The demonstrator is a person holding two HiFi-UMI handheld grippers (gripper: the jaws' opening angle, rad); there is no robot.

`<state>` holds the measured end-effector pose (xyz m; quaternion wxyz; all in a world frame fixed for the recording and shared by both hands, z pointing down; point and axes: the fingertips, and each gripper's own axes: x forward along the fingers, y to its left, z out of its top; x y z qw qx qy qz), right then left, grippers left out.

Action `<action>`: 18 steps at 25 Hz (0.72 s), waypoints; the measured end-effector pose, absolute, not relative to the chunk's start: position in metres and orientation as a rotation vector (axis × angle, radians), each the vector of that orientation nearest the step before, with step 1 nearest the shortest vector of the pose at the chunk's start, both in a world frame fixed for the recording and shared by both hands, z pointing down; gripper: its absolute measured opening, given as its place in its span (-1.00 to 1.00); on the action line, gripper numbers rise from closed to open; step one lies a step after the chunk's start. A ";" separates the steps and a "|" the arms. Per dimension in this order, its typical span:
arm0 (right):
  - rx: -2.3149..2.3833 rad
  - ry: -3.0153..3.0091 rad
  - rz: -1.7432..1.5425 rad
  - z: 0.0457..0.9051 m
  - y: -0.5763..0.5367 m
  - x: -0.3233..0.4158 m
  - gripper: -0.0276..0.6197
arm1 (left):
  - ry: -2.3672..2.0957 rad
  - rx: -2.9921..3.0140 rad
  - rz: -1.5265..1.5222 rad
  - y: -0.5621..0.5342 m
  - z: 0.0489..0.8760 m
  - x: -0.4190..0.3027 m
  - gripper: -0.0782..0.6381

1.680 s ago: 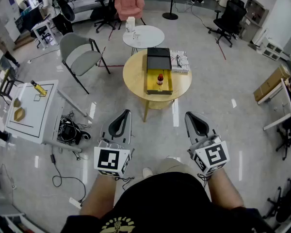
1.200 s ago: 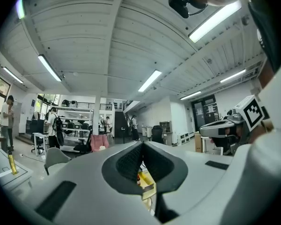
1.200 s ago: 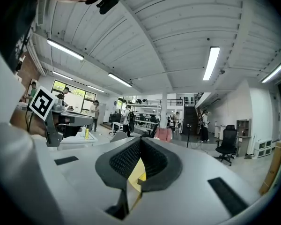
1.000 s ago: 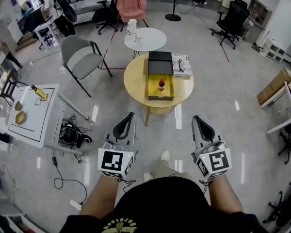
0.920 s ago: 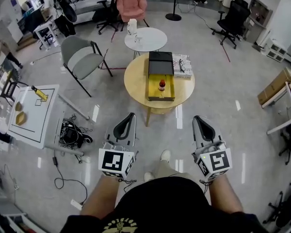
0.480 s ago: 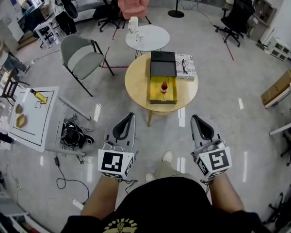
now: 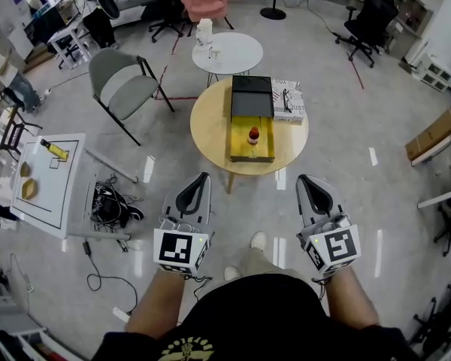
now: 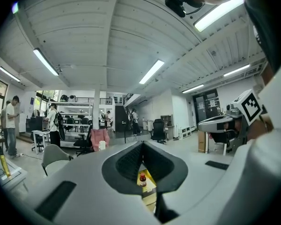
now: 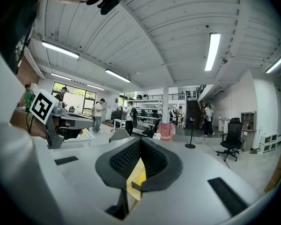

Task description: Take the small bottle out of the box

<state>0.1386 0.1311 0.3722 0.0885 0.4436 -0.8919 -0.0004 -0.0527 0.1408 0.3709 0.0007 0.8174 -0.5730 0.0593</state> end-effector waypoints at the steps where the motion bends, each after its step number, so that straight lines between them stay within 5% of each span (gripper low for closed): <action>1: 1.317 -2.653 0.000 0.372 0.128 0.138 -0.87 | -1.797 2.561 0.191 0.137 0.373 -0.052 -0.74; 18: 1.319 -2.638 0.047 0.384 0.062 0.145 -0.87 | -1.756 2.551 0.212 0.070 0.387 -0.042 -0.74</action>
